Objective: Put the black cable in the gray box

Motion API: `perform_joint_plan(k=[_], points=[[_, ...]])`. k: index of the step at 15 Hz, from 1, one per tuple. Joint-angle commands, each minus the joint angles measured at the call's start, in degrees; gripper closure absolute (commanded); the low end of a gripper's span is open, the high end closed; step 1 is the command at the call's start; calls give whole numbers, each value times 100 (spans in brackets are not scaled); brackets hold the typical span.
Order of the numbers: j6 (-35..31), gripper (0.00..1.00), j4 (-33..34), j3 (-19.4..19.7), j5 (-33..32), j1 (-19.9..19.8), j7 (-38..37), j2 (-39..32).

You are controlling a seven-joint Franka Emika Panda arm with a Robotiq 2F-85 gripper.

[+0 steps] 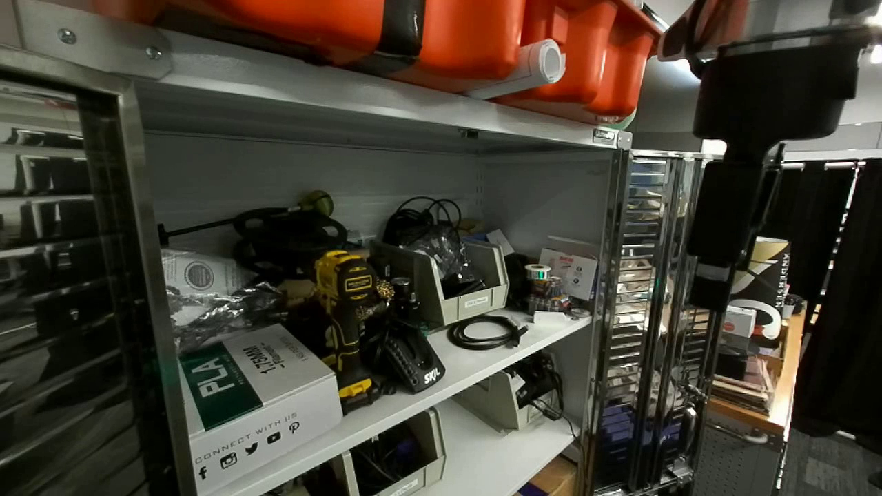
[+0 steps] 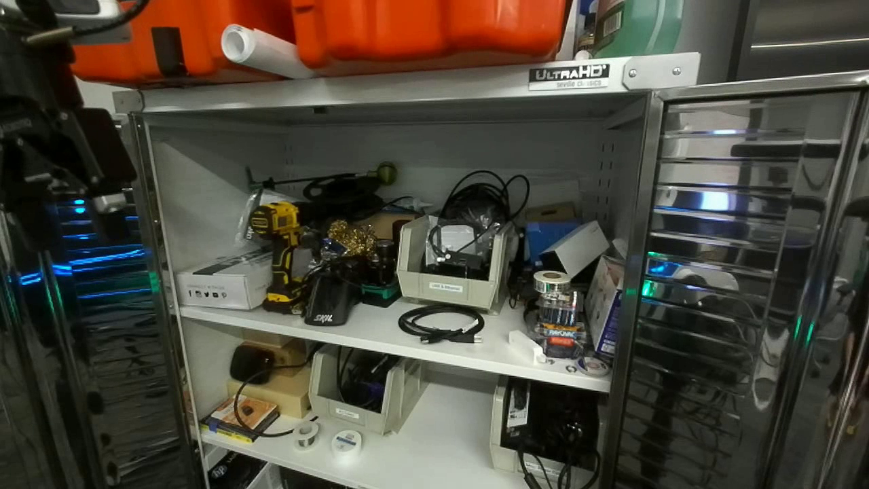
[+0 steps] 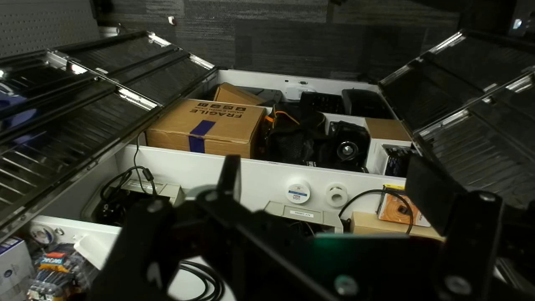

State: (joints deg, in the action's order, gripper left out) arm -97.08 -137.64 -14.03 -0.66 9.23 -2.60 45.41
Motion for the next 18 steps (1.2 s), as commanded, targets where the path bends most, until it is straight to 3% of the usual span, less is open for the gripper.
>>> perform_joint_plan(k=[1,10,18], points=[[17,0,19,46,-40,70,-43,-22],[-45,0,-15,72,-75,50,-10,-53],[-759,0,-214,888,-231,-356,289,-857]])
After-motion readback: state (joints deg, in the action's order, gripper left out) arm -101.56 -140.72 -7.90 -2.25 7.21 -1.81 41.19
